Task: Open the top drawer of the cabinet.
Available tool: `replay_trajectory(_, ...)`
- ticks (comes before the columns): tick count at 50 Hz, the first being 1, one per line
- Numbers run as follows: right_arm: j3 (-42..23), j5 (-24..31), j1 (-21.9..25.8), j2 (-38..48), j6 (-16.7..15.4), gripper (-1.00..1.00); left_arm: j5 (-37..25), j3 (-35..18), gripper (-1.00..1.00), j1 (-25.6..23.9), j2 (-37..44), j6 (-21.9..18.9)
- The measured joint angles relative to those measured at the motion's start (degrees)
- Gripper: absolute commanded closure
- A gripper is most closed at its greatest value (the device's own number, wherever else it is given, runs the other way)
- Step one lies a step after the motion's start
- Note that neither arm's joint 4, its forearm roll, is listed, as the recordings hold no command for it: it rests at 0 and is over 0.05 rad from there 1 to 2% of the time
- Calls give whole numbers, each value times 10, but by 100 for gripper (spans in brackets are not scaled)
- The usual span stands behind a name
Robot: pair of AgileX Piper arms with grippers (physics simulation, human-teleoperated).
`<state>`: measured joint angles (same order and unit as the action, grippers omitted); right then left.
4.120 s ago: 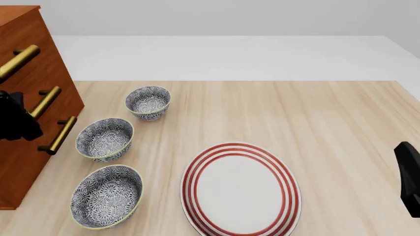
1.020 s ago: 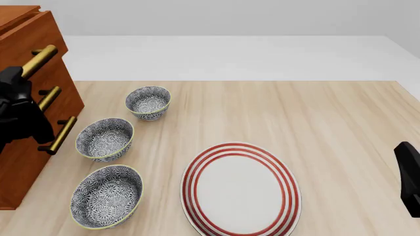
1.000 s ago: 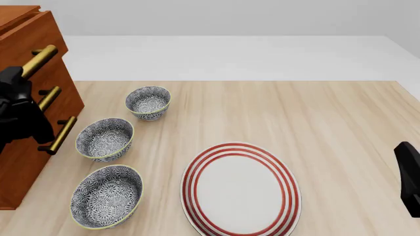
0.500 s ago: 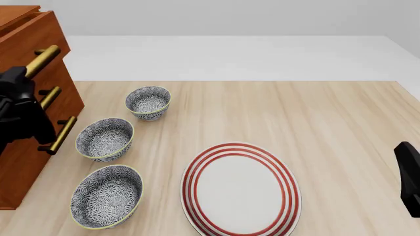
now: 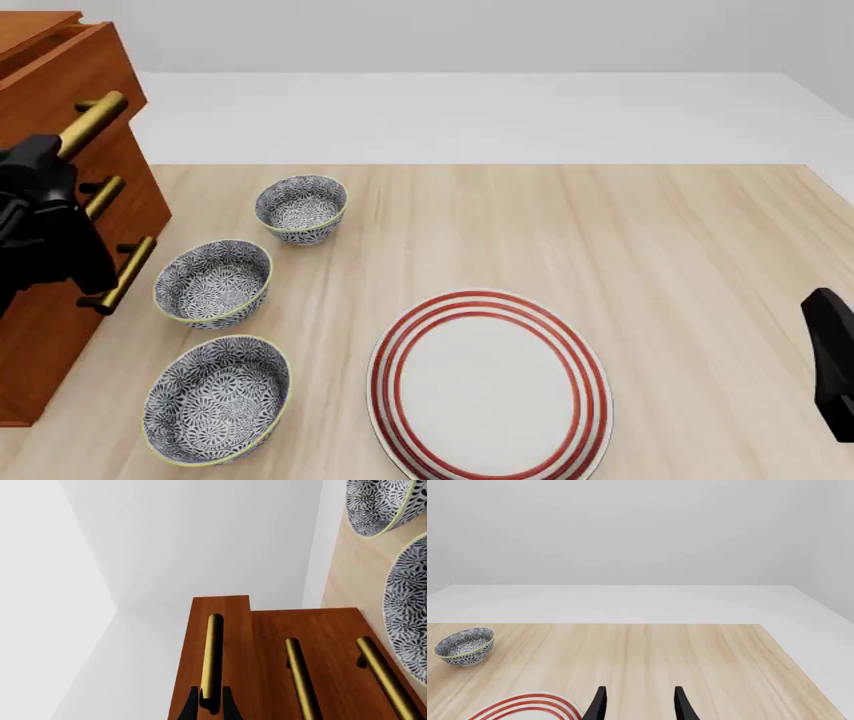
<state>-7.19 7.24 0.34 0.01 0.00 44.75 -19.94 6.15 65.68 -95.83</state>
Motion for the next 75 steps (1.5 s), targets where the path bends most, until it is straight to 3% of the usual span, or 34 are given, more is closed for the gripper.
replay_trajectory(18, 9, -9, 0, 0, 0, -100, -9, -2, 100, -2, -4, 1)
replay_trajectory(19, 9, -9, 0, 0, 0, -100, -10, -2, -100, -2, -4, 1)
replay_trajectory(40, 12, -12, 1, 0, 0, -100, -53, 7, -100, -8, -18, -3)
replay_trajectory(75, 31, -32, 1, 1, 0, -100, -153, 42, -100, -10, -181, 2)
